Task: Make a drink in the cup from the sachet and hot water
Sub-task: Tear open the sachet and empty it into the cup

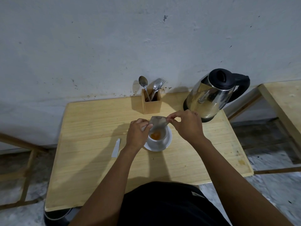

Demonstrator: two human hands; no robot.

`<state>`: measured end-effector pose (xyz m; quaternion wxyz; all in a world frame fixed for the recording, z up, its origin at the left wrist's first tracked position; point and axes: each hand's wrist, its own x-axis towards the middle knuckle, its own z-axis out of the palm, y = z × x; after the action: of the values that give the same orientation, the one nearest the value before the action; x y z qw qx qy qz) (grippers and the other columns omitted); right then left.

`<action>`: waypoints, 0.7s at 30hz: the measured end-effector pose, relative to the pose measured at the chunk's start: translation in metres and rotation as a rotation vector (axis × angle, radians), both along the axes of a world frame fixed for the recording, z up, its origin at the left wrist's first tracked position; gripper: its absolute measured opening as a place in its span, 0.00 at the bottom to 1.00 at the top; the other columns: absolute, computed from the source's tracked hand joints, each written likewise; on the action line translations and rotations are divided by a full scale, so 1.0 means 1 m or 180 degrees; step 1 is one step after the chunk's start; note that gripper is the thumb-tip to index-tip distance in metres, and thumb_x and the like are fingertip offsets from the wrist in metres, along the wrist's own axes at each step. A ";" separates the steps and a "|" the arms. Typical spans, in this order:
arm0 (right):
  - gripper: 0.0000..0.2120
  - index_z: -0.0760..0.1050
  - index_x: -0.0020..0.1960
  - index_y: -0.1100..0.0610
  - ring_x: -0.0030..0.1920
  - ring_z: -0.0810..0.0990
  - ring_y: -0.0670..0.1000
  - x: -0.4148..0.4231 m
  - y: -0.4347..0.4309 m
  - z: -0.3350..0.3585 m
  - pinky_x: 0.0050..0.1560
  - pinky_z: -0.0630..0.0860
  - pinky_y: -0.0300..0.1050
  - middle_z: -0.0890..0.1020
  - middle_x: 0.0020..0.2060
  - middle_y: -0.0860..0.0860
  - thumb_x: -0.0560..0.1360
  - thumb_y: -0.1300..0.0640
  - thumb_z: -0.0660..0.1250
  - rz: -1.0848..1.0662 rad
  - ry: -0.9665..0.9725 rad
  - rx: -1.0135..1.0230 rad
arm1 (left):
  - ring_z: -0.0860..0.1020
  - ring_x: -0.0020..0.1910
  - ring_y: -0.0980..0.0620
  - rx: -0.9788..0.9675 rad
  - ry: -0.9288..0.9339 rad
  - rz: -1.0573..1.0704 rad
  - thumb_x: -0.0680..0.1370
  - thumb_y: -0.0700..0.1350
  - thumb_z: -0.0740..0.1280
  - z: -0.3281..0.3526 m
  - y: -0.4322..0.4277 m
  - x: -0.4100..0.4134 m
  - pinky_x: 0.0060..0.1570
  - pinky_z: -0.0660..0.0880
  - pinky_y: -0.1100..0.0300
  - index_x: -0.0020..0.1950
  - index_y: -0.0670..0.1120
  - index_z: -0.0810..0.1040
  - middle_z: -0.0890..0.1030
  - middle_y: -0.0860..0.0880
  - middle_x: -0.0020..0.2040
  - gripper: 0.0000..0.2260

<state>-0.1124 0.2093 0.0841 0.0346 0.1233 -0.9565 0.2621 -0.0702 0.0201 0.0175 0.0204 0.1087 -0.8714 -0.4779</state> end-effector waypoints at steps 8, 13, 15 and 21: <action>0.04 0.83 0.47 0.42 0.37 0.69 0.37 0.002 0.004 0.000 0.55 0.60 0.43 0.84 0.44 0.38 0.74 0.45 0.71 0.0214 -0.0036 0.0071 | 0.78 0.50 0.50 0.0172 -0.0037 -0.0023 0.74 0.46 0.70 0.008 0.000 0.002 0.50 0.73 0.59 0.48 0.41 0.83 0.80 0.48 0.50 0.10; 0.13 0.80 0.57 0.44 0.44 0.76 0.45 0.005 0.003 0.001 0.59 0.62 0.47 0.84 0.41 0.40 0.73 0.45 0.71 0.0051 0.0244 0.0161 | 0.77 0.54 0.47 0.0146 0.0011 -0.0052 0.75 0.46 0.69 0.009 0.001 0.002 0.54 0.75 0.52 0.48 0.43 0.84 0.81 0.50 0.50 0.08; 0.10 0.81 0.54 0.44 0.45 0.77 0.45 0.007 0.001 0.001 0.59 0.62 0.47 0.84 0.42 0.40 0.74 0.45 0.71 0.0057 0.0172 0.0161 | 0.77 0.55 0.46 0.0077 0.0011 -0.0024 0.76 0.47 0.68 0.008 0.001 0.002 0.55 0.75 0.49 0.48 0.44 0.84 0.82 0.50 0.50 0.08; 0.04 0.83 0.46 0.43 0.48 0.78 0.43 0.008 -0.004 0.000 0.60 0.61 0.46 0.85 0.43 0.39 0.74 0.46 0.71 -0.0052 0.0076 0.0072 | 0.75 0.57 0.46 -0.0102 0.0106 0.0070 0.75 0.46 0.68 0.009 0.003 0.005 0.56 0.74 0.51 0.49 0.43 0.84 0.83 0.48 0.51 0.09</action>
<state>-0.1041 0.2051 0.0839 0.0468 0.1189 -0.9599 0.2495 -0.0654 0.0236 0.0263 0.0419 0.1100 -0.8772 -0.4654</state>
